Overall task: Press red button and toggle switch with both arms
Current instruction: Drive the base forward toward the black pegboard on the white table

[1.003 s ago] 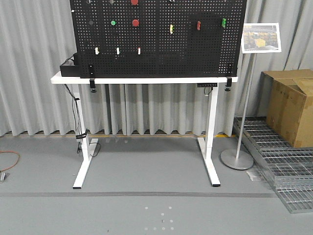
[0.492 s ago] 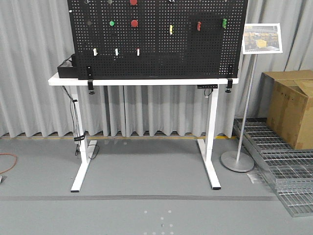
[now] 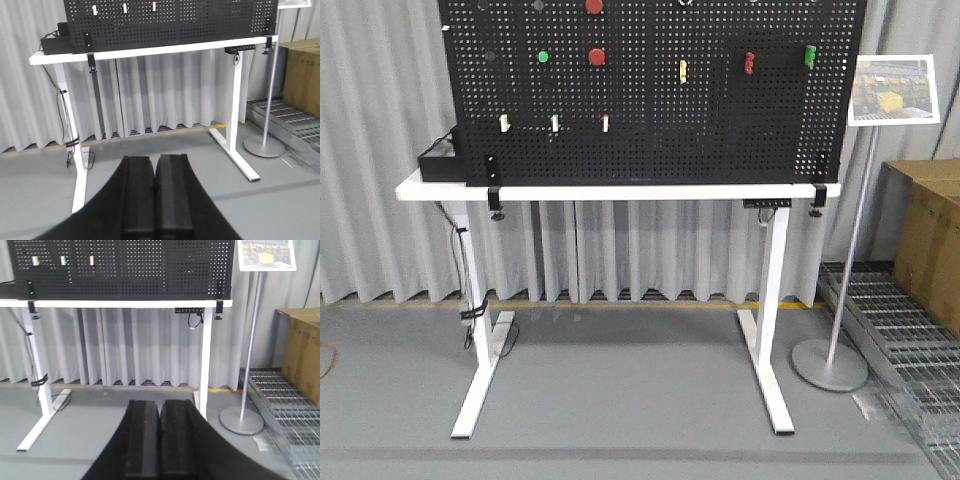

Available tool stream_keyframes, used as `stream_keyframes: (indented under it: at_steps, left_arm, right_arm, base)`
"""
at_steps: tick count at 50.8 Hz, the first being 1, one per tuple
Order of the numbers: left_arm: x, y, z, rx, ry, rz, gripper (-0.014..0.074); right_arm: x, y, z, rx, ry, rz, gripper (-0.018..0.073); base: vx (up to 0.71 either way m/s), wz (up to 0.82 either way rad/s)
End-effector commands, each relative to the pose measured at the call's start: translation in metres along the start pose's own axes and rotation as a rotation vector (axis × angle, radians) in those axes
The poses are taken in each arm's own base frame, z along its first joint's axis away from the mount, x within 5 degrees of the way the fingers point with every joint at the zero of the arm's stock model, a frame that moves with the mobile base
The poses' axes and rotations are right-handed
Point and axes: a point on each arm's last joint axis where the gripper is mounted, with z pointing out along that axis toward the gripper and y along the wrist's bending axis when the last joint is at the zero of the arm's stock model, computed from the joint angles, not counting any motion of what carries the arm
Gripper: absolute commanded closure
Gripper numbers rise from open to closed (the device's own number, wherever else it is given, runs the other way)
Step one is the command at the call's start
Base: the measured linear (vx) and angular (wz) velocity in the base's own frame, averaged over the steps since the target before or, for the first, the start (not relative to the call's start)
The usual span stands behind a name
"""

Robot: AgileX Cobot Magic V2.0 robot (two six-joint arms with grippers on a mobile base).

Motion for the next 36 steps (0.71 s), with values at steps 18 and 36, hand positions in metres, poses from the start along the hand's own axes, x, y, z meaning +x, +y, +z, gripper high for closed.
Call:
stream_keyframes:
  at_steps: [18, 36]
  left_arm:
    - [0.0033, 0.0000, 0.0004, -0.001, -0.062, -0.004, 0.0594]
    - [0.0033, 0.0000, 0.0004, -0.001, -0.062, -0.004, 0.0594]
  right_arm:
    - [-0.0043, 0.0003, -0.0010, 0.000, -0.086, -0.013, 0.0562]
    - [-0.0043, 0.0003, -0.0010, 0.000, -0.086, -0.013, 0.0562]
  base:
    - [0.55, -0.02]
    - [0.52, 0.02]
